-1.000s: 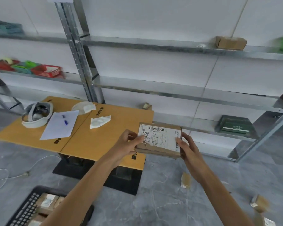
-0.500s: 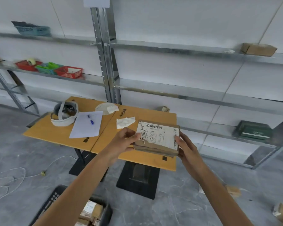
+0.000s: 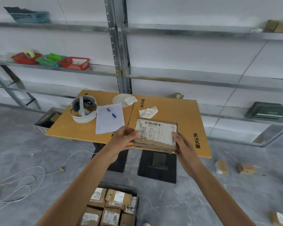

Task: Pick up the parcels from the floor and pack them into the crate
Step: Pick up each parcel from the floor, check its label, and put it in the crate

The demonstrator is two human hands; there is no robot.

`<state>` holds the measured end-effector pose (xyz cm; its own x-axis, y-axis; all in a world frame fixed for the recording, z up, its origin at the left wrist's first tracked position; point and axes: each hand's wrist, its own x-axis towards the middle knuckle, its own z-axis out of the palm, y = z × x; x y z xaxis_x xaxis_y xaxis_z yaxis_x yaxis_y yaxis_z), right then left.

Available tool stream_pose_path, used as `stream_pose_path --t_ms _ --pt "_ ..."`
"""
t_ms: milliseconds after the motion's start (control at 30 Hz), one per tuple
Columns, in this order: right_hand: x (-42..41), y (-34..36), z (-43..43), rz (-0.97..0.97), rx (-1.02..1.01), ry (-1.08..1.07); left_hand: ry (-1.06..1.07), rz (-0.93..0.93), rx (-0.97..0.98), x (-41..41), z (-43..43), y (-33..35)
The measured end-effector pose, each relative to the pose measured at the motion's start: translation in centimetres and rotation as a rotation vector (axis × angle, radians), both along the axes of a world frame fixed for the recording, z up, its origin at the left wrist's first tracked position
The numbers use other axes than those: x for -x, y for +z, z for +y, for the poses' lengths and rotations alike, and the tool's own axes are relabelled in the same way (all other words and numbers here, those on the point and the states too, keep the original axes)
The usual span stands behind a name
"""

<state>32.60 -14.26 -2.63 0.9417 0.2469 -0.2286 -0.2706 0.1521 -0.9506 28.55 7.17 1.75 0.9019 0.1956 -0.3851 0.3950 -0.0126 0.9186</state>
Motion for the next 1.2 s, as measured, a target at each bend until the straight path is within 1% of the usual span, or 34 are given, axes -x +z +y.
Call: stream_pose_path --t_ms 167,333,433,567,667,767,867,967,1067,1200 --pt "-1.9 -1.3 4.7 0.072 0.006 0.016 0.041 0.047 0.003 -1.8 4.3 -1.7" --pt "-2.1 -3.9 9.8 0.132 0.085 -0.035 0.042 0.113 0.021 -2.0 9.3 -4.8" --pt "-0.9 -5.9 13.3 0.190 0.177 -0.049 0.052 0.157 0.042 -1.4 12.8 -6.8" --pt "1.4 -8.7 18.3 0.208 0.311 -0.086 -0.003 0.219 0.017 -0.2 18.2 -9.9" --pt "3.4 -11.3 22.6 0.221 0.328 -0.136 -0.039 0.254 0.002 0.7 22.4 -12.6" --pt "5.0 -15.1 27.3 0.352 0.329 -0.130 -0.046 0.311 -0.036 1.6 26.4 -16.5" --pt "6.6 -20.2 31.5 0.413 0.364 -0.074 0.000 0.366 -0.075 2.4 29.6 -22.0" --pt "8.0 -26.7 34.4 0.492 0.442 -0.014 0.046 0.435 -0.131 3.5 32.0 -29.3" --pt "10.2 -35.4 36.5 0.595 0.568 0.072 0.078 0.509 -0.235 6.2 33.1 -39.0" --pt "11.9 -49.3 38.7 0.740 0.641 0.176 0.166 0.639 -0.332 9.9 33.6 -53.4"
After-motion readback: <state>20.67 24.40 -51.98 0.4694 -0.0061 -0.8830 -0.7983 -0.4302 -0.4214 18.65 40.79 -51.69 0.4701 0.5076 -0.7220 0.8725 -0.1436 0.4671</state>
